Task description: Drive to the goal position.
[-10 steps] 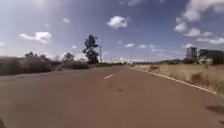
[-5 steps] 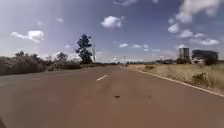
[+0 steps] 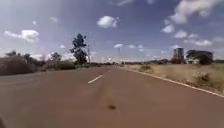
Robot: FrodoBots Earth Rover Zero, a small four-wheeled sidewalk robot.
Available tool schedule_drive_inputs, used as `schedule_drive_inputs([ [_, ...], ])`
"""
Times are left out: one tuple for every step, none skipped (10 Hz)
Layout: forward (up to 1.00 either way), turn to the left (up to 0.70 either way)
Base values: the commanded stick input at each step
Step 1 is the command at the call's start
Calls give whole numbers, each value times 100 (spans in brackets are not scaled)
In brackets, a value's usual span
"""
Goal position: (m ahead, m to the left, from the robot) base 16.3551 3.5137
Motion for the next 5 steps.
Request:
schedule_drive_inputs([
  [100,-25],
  [100,-38],
  [100,-38],
  [100,-38],
  [100,-38],
])
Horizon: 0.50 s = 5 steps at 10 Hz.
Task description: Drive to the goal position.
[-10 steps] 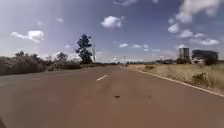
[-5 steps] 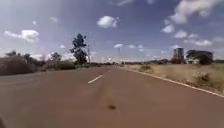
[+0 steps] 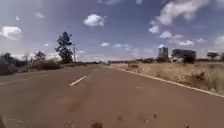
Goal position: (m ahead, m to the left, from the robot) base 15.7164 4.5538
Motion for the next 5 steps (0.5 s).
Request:
schedule_drive_inputs([
  [100,0],
  [100,2],
  [100,2],
  [100,2],
  [100,2],
])
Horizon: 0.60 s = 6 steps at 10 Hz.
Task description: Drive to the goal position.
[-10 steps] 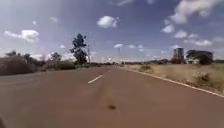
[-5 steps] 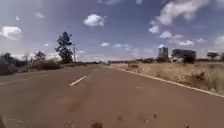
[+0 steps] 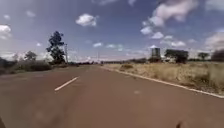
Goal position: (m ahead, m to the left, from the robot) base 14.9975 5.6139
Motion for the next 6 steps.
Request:
schedule_drive_inputs([
  [100,2],
  [100,2],
  [100,2],
  [100,2],
  [100,2],
  [100,2],
])
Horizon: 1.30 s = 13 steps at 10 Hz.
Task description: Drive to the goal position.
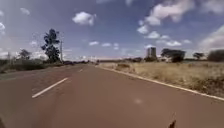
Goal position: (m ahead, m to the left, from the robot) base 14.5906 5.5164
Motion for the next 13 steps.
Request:
schedule_drive_inputs([
  [100,2],
  [100,2],
  [100,2],
  [100,2],
  [100,2],
  [100,22],
  [100,39],
  [100,19],
  [100,2],
  [100,2],
  [100,2],
  [100,40],
  [100,25],
])
